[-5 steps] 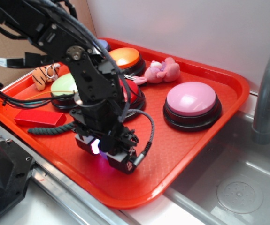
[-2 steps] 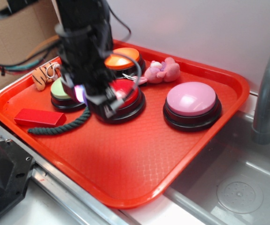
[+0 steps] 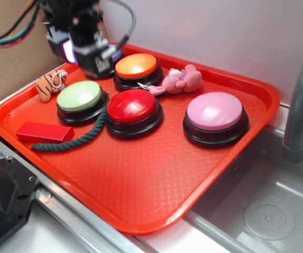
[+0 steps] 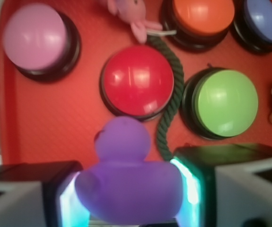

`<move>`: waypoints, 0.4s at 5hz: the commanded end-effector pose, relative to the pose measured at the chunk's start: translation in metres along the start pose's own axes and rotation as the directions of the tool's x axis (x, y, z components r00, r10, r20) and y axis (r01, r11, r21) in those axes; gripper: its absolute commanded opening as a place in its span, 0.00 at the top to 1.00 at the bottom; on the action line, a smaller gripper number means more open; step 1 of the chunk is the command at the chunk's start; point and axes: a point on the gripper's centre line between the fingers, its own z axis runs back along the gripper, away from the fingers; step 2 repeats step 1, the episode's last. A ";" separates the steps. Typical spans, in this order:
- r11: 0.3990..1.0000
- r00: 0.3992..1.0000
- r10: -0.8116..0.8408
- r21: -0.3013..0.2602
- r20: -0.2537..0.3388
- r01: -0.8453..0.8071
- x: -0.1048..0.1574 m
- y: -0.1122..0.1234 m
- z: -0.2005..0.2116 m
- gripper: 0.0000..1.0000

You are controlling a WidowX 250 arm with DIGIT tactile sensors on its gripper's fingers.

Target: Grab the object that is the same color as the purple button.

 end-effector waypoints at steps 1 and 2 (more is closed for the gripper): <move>0.999 0.998 0.048 -0.014 0.051 -0.047 0.008 0.003 0.015 1.00; 0.999 0.998 0.048 -0.014 0.051 -0.047 0.008 0.003 0.015 1.00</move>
